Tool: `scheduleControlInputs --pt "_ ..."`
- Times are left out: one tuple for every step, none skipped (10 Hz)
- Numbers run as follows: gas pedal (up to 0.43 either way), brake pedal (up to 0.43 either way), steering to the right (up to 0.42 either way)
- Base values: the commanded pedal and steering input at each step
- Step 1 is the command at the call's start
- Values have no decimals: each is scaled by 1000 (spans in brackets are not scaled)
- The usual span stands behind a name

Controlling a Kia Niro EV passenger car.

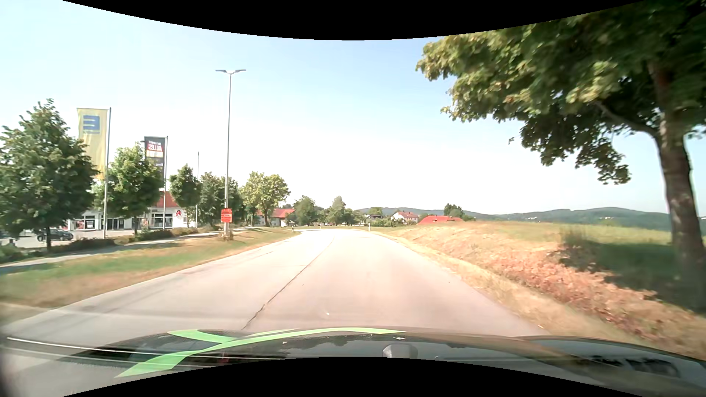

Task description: Follow the waypoints while adhering to traffic rules and regulations

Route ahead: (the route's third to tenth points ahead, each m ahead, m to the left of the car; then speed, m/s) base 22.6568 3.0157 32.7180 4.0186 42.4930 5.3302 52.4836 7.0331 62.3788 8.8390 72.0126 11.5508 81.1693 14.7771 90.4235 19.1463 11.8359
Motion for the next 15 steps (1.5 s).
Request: scheduleControlInputs --pt "169 0 -6" --pt "177 0 -6" --pt "177 0 -6" --pt "177 0 -7" --pt "177 0 -9" --pt "169 0 -10" --pt "150 0 -12" --pt "138 0 -17" --pt "138 0 -21" --pt "130 0 -23" --pt "98 0 -23" --pt "79 0 -23" --pt "79 0 -24" --pt "79 0 -24" --pt "79 0 -24"
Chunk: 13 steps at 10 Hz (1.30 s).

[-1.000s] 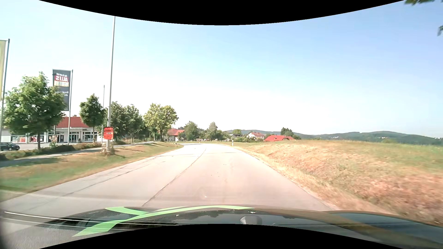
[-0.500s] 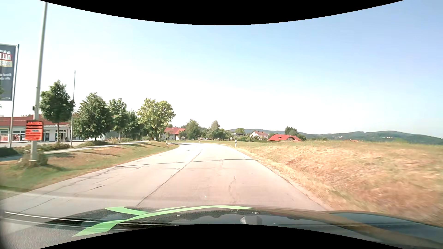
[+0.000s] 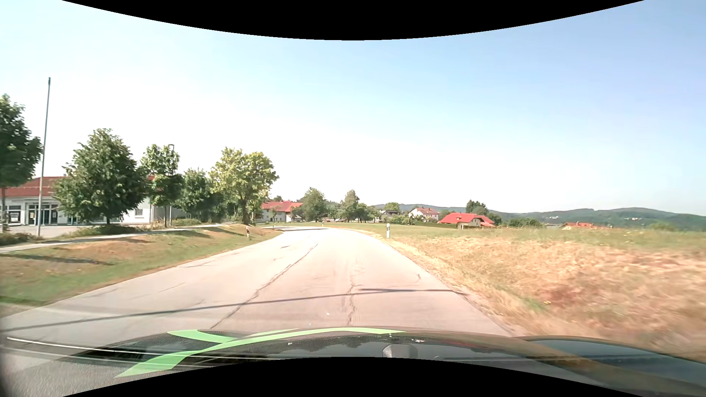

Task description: Follow the waypoints while adhering to traffic rules and regulations

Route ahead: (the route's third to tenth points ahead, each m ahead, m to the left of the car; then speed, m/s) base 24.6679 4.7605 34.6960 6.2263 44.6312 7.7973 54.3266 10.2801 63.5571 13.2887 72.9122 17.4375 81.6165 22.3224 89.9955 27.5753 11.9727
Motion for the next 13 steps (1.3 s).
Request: scheduleControlInputs --pt "79 0 -25" --pt "79 0 -25" --pt "87 0 -25" --pt "87 0 -25" --pt "87 0 -26" --pt "87 0 -28" --pt "98 0 -29" --pt "98 0 -30" --pt "110 0 -30" --pt "130 0 -30" --pt "130 0 -30" --pt "130 0 -29" --pt "130 0 -29"
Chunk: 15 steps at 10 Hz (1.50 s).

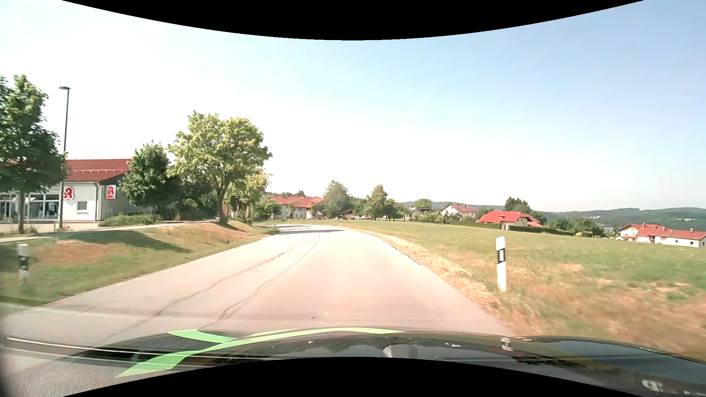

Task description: Follow the waypoints while adhering to traffic rules and regulations

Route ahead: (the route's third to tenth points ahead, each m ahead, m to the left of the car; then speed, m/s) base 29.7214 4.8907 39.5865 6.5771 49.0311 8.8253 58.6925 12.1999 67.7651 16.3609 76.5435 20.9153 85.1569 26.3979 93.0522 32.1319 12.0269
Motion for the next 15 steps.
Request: scheduleControlInputs --pt "130 0 -29" --pt "118 0 -29" --pt "110 0 -28" --pt "110 0 -29" --pt "79 0 -27" --pt "79 0 -25" --pt "79 0 -25" --pt "79 0 -25" --pt "87 0 -26" --pt "98 0 -26" --pt "98 0 -26" --pt "118 0 -26" --pt "118 0 -26" --pt "118 0 -26" --pt "118 0 -28"
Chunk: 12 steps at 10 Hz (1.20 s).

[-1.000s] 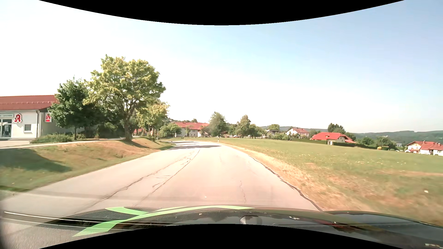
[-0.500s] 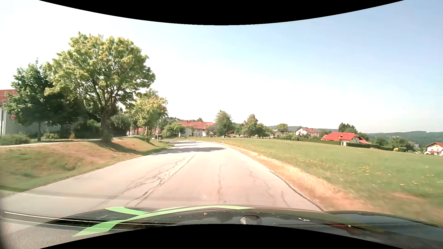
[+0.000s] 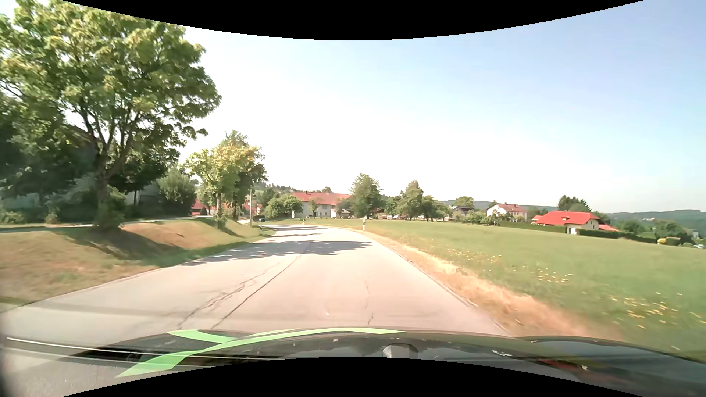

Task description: Follow the waypoints while adhering to traffic rules and regulations

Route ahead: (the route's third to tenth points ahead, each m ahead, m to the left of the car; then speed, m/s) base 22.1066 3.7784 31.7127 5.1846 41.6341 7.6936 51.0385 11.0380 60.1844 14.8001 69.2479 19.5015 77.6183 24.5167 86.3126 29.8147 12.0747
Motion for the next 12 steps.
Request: scheduleControlInputs --pt "118 0 -29" --pt "79 0 -29" --pt "79 0 -30" --pt "79 0 -30" --pt "79 0 -31" --pt "79 0 -31" --pt "67 0 -31" --pt "67 0 -31" --pt "67 0 -32" --pt "67 0 -33" --pt "67 0 -35" --pt "67 0 -36"
